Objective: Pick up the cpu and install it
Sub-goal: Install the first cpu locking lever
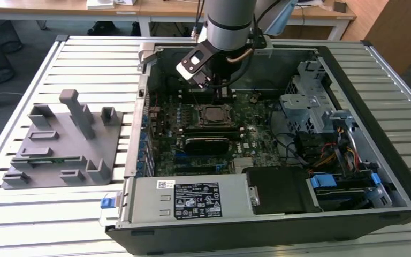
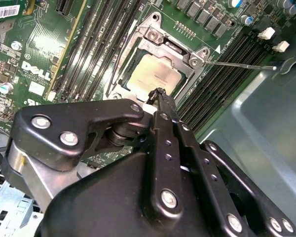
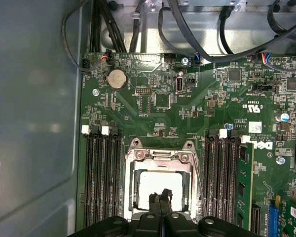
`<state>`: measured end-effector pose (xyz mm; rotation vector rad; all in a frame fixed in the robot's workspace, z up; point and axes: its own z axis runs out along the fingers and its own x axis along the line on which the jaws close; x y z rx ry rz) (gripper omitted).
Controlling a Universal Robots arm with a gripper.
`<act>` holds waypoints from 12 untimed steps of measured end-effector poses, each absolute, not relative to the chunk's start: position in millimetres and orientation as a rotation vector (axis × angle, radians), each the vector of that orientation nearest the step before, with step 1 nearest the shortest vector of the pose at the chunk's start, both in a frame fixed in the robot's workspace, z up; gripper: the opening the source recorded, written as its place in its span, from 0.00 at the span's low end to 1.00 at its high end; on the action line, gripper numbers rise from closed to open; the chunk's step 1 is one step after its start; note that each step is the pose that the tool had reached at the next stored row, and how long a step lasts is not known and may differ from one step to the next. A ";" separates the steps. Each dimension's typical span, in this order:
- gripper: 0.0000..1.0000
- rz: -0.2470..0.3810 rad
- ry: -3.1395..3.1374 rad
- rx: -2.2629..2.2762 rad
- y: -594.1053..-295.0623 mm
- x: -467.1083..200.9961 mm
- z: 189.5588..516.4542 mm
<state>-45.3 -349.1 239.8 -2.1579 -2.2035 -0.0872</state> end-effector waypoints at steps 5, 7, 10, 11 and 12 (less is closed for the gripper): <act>0.11 -0.087 -2.203 -2.158 -349.1 -46.2 239.8; 0.11 -0.087 -2.203 -2.158 -349.1 -46.7 239.9; 0.11 -0.087 -2.203 -2.158 -349.1 -46.8 243.2; 0.11 -0.087 -2.203 -2.158 -349.1 -46.8 245.9; 0.11 -0.087 -2.203 -2.158 -349.2 -46.8 248.4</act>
